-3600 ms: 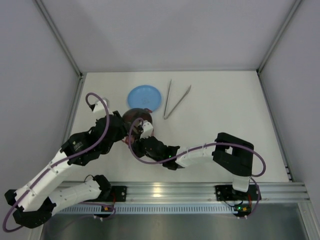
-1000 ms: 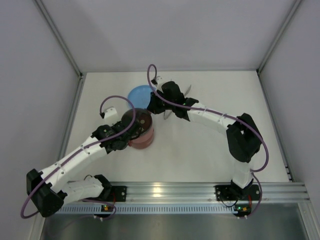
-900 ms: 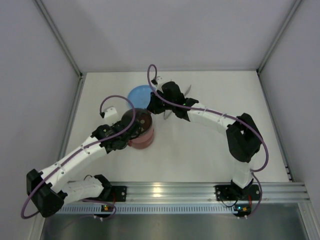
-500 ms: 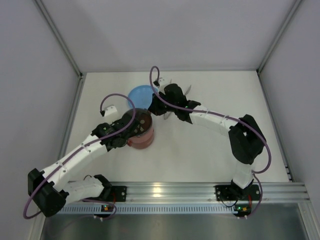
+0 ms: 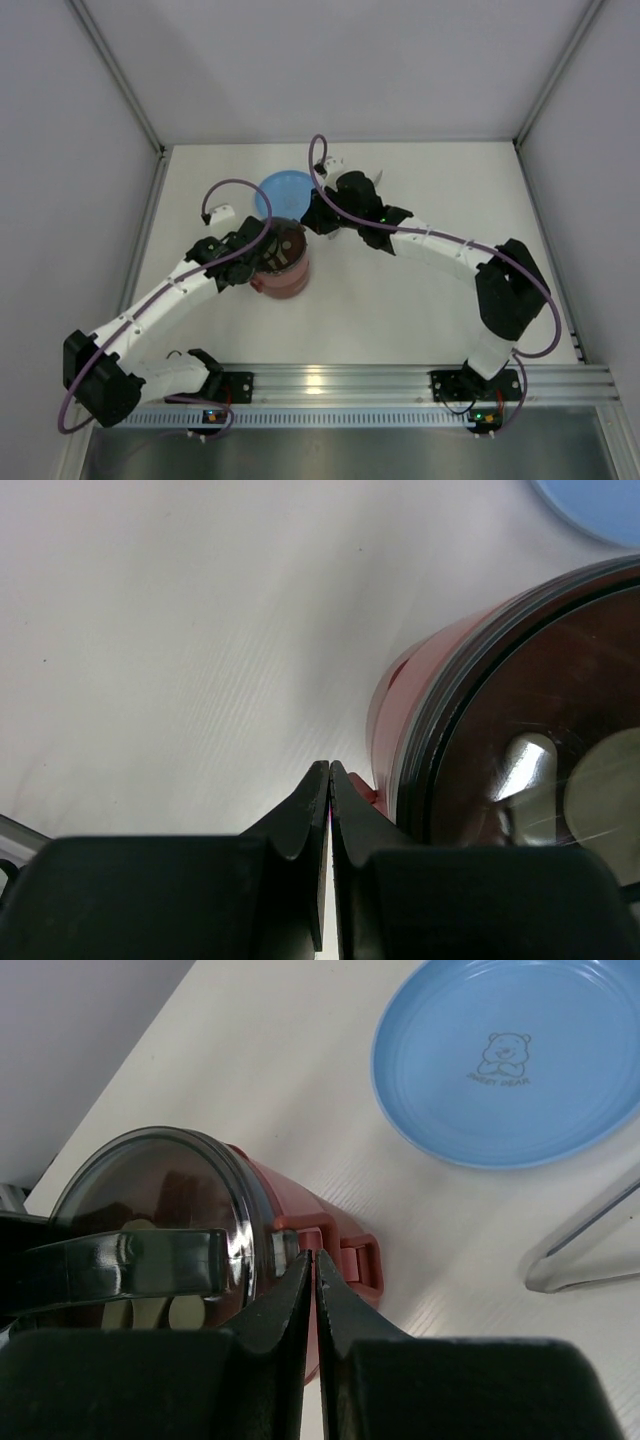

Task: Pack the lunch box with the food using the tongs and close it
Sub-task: Close the fastener on the packing box.

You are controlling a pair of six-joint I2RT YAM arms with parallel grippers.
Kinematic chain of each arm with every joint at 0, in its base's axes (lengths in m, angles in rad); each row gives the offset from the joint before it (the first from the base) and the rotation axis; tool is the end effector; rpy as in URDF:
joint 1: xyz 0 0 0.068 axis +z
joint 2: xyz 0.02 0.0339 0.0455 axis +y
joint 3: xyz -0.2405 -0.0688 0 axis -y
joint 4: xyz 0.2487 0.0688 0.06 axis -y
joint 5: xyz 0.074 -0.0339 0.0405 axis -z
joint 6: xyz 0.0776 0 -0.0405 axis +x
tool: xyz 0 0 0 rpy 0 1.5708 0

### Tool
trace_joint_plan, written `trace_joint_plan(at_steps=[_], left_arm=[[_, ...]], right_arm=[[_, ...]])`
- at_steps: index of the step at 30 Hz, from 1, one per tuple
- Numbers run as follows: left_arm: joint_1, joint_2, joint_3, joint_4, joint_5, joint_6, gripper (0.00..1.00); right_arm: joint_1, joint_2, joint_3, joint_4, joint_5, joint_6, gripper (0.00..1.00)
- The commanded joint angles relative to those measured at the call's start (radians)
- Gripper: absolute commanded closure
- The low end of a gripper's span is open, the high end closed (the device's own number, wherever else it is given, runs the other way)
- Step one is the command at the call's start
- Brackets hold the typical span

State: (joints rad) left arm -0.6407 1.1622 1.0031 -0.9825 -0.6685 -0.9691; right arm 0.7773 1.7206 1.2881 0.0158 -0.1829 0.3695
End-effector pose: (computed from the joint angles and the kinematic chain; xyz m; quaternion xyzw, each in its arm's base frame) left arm 0.2177 -0.1023 0.2314 -0.2198 0.8992 0.0772 0.3705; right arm 0.3068 0.3217 0.2407 -0.2178 0.8072 0.3590 0.4149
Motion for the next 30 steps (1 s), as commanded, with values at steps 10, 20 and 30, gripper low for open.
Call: trace_joint_plan(at_steps=[10, 20, 30], left_arm=[[0.055, 0.063, 0.117, 0.157, 0.075, 0.076, 0.93], [0.079, 0.1, 0.137, 0.171, 0.092, 0.096, 0.93], [0.101, 0.102, 0.146, 0.176, 0.107, 0.116, 0.92]], right_arm=[[0.105, -0.09, -0.047, 0.016, -0.047, 0.029, 0.96], [0.129, -0.156, -0.087, -0.014, 0.008, 0.048, 0.96], [0.139, -0.188, -0.121, -0.05, 0.034, 0.049, 0.95]])
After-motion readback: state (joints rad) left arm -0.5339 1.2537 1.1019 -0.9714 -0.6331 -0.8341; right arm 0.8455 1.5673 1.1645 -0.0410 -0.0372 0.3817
